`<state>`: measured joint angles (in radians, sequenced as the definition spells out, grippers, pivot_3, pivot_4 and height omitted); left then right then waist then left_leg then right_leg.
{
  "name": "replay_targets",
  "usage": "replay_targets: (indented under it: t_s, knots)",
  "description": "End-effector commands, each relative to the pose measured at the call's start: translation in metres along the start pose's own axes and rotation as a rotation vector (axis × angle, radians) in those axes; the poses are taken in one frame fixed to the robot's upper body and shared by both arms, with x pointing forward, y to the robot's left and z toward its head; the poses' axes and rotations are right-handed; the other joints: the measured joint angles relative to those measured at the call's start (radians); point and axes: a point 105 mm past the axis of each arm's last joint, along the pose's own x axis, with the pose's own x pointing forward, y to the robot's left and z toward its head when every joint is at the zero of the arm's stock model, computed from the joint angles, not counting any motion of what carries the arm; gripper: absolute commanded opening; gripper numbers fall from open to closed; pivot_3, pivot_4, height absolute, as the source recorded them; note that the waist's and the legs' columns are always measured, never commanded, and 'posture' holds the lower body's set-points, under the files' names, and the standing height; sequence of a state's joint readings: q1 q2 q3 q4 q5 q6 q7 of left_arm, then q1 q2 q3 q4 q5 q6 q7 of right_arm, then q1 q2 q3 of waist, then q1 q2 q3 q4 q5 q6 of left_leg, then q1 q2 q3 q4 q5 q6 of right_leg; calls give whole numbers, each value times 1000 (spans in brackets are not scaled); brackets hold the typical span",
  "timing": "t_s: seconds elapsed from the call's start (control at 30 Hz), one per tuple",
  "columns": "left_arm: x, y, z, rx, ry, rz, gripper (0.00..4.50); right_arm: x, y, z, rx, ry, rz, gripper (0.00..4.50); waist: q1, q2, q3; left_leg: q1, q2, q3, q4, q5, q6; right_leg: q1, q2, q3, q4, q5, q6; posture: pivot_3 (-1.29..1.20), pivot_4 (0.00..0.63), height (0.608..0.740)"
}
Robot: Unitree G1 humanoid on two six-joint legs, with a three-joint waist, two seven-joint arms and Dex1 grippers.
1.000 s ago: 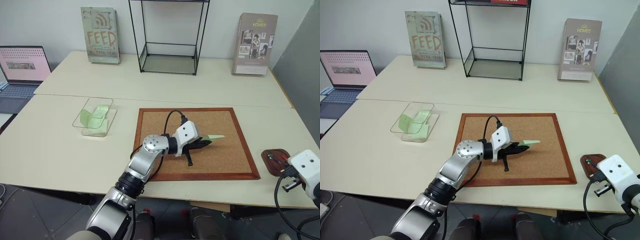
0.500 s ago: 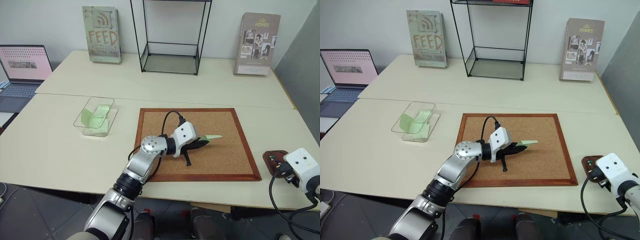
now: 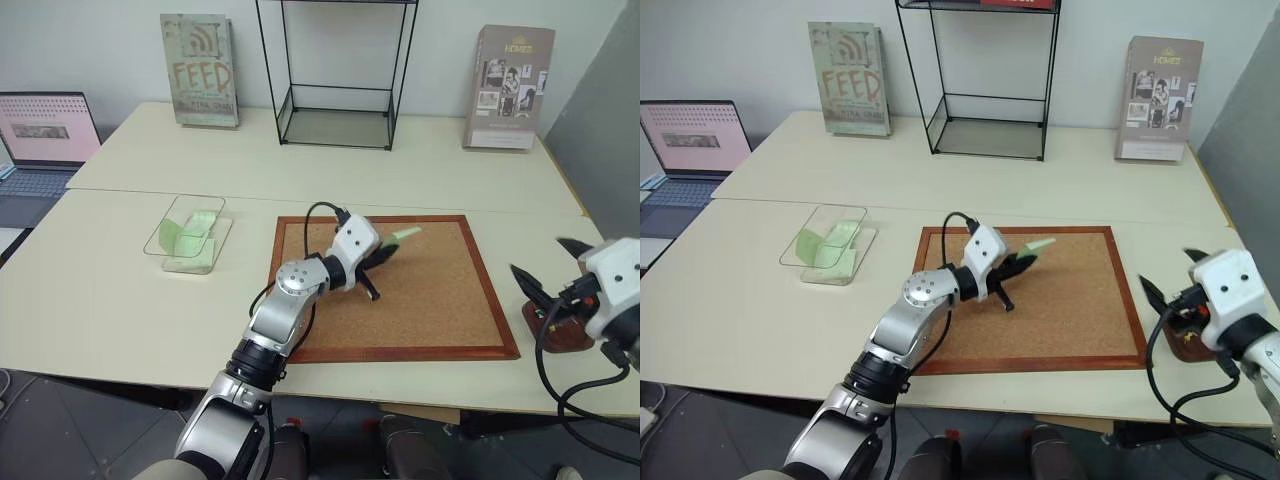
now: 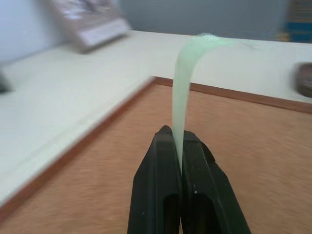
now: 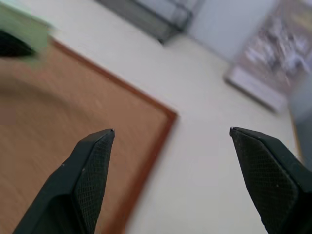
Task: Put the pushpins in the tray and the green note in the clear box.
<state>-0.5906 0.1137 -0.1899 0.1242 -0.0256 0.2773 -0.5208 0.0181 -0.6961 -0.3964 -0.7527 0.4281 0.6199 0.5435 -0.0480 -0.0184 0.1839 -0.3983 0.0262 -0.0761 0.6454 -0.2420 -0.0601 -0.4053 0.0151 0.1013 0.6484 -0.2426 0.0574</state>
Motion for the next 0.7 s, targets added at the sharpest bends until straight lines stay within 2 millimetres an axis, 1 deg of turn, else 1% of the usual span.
replay_targets:
  t_s: [0.03,0.1,0.17,0.23,0.3,0.4,0.5,0.57,0.63,0.7]
  knots:
    - [-25,53,24,50,-26,275,0,24,29,18,81,-80,214,4004,1,0,0,0,0,0,0,0,0,0,0,0,0,0,0,0,150,740]
    - [-42,73,25,61,1,370,0,38,37,25,146,-115,299,4004,-2,0,0,0,0,0,0,0,0,0,0,0,0,0,0,0,150,740]
    - [-59,92,23,110,42,445,0,50,45,29,177,-124,390,4004,-4,-1,1,0,0,-1,-1,0,0,0,0,-1,0,0,0,0,150,740]
    - [-77,110,19,158,88,510,0,61,54,28,184,-106,477,4004,-3,-1,1,-1,0,-1,-2,0,0,-1,0,-1,0,0,-1,0,150,740]
    - [-91,123,15,177,122,567,0,69,62,27,182,-88,558,4004,-3,-1,1,-1,0,-1,-2,0,0,-1,0,-2,0,0,-1,0,150,740]
    - [-116,143,12,195,170,663,0,81,69,25,167,-75,619,4004,2,-1,1,-1,0,-1,-2,0,0,-1,0,-2,0,0,-1,0,150,740]
    - [-151,172,8,187,224,800,0,92,77,25,141,-67,662,4004,8,-2,1,-2,0,-1,-1,0,0,-1,-1,-3,0,0,-1,0,150,740]
    - [-165,182,6,186,252,846,0,95,80,25,132,-66,678,4004,7,-2,1,-2,0,-1,-1,0,0,-1,-1,-3,0,0,-1,0,150,740]
    - [-176,192,-2,123,274,897,0,98,84,27,127,-68,697,4004,7,-2,1,-1,1,-2,-1,0,0,-2,-1,-3,1,1,-1,0,150,740]
    - [-181,196,-12,38,283,923,0,100,88,29,130,-73,710,4004,10,-2,1,-1,1,-2,-1,0,0,-2,-1,-4,1,1,-1,0,150,740]
